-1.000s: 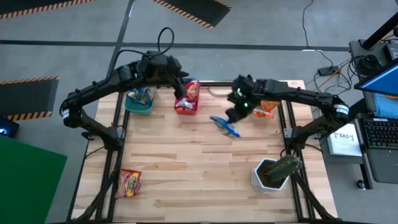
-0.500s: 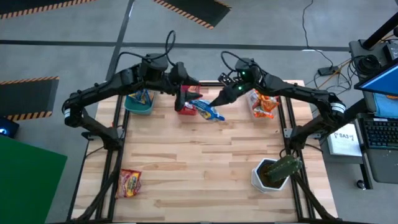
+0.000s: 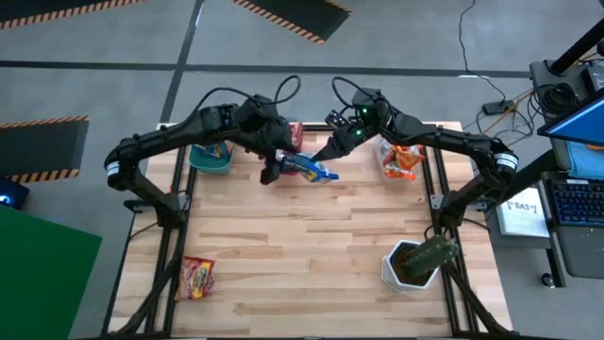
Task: Sort Maruchan noodles
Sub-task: Put the blue noodle pack into the green bin
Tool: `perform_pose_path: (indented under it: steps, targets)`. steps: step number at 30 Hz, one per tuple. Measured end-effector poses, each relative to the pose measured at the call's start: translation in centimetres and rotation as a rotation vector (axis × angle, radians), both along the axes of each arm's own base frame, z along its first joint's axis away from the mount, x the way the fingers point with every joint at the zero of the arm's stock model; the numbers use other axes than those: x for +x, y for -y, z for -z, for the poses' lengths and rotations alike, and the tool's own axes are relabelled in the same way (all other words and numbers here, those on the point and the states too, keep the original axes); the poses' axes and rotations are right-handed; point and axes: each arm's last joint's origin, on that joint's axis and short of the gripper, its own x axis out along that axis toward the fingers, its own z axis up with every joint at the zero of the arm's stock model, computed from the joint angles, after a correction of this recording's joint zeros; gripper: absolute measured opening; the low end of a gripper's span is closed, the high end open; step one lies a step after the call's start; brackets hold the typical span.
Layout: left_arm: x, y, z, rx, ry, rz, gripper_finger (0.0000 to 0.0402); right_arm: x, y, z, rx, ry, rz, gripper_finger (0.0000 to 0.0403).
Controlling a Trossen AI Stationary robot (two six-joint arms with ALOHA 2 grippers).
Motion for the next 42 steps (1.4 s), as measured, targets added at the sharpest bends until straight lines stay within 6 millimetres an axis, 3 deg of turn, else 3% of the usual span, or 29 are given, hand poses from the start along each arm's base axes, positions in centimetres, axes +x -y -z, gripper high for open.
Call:
perform_pose_path:
  steps: [12,17,23,26,33,42]
  targets:
    - [2.2,-0.5,2.0,-0.039,-0.027,0.044,0.0240,0.0,0.0,0.0,-0.001,0.000,0.002,0.0009]
    - [2.3,-0.4,2.1,-0.040,-0.032,0.044,0.0169,0.0,0.0,0.0,-0.002,0.001,0.001,0.0009]
    - [1.9,-0.5,1.5,-0.014,-0.025,-0.006,0.0033,0.0,0.1,0.0,-0.030,0.005,0.046,0.0009]
    - [1.8,-0.5,1.4,-0.036,-0.027,-0.029,0.0012,0.0,0.3,0.0,-0.036,0.002,0.075,0.0013]
    - [1.3,-0.3,1.0,-0.067,-0.024,-0.056,0.0007,-0.5,1.4,-0.2,-0.022,-0.003,0.118,0.0091]
    - [-1.1,-0.4,0.8,-0.020,-0.172,-0.215,0.0003,-2.1,4.4,-2.6,-0.047,0.051,0.220,0.0219]
